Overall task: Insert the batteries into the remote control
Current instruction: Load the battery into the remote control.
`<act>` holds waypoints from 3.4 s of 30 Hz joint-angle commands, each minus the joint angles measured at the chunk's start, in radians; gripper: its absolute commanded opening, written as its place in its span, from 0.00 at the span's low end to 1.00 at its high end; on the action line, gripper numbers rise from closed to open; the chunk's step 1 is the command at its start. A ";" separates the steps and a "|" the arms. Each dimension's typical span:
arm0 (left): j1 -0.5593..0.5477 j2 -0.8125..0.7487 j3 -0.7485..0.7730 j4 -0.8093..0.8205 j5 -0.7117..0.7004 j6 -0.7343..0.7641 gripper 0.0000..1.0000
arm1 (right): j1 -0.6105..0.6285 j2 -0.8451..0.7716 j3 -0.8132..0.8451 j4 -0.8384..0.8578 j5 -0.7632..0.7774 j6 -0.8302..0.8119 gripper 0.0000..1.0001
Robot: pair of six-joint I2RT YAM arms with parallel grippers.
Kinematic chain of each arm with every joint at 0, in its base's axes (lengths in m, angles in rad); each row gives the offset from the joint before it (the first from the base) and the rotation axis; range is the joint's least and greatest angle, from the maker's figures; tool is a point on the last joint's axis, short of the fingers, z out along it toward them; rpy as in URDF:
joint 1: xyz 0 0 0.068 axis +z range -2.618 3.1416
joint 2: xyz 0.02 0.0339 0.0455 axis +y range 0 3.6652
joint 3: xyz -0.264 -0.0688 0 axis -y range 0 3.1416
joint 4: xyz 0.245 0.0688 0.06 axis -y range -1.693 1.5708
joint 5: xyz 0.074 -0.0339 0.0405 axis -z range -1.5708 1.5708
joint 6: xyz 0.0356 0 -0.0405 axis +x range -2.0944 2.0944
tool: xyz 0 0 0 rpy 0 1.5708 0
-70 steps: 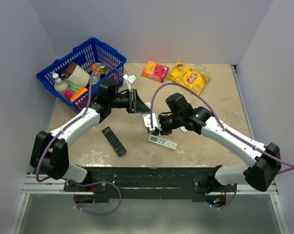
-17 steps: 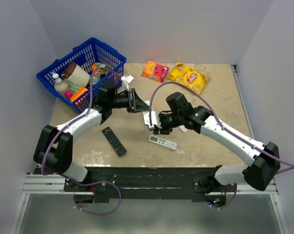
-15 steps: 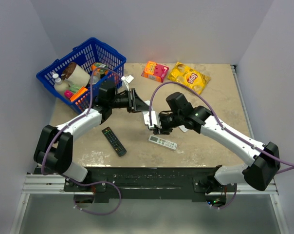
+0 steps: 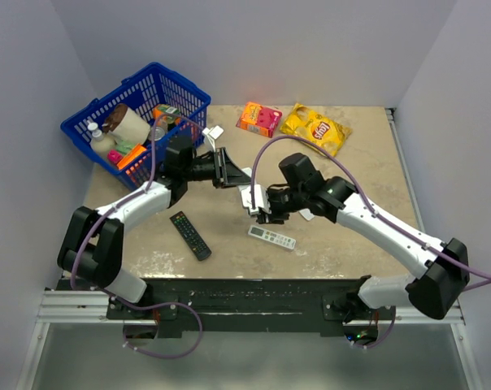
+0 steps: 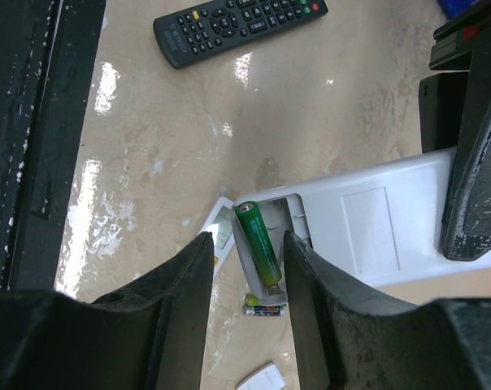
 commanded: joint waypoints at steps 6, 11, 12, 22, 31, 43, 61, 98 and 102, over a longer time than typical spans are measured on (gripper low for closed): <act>-0.013 0.019 -0.043 0.065 0.110 -0.068 0.00 | -0.019 -0.048 0.014 0.118 0.033 -0.018 0.44; -0.012 0.020 -0.040 0.067 0.105 -0.068 0.00 | -0.022 -0.057 0.014 0.114 0.039 -0.023 0.45; -0.012 0.019 -0.042 0.067 0.104 -0.068 0.00 | -0.022 -0.060 0.016 0.112 0.041 -0.023 0.45; 0.001 0.008 -0.055 0.065 0.065 -0.077 0.00 | -0.033 -0.132 0.066 0.144 0.021 0.145 0.51; 0.002 -0.044 -0.074 0.083 -0.011 -0.098 0.00 | -0.033 -0.226 0.062 0.310 0.356 0.789 0.96; 0.004 -0.132 -0.150 0.185 -0.171 -0.196 0.00 | -0.032 -0.244 -0.012 0.279 0.392 1.224 0.98; 0.007 -0.253 -0.264 0.258 -0.363 -0.284 0.00 | -0.033 -0.324 -0.248 0.461 0.329 1.227 0.96; 0.007 -0.328 -0.284 0.249 -0.378 -0.308 0.00 | -0.032 -0.264 -0.345 0.619 0.297 1.220 0.86; 0.007 -0.330 -0.286 0.257 -0.375 -0.315 0.00 | -0.031 -0.266 -0.349 0.619 0.297 1.218 0.85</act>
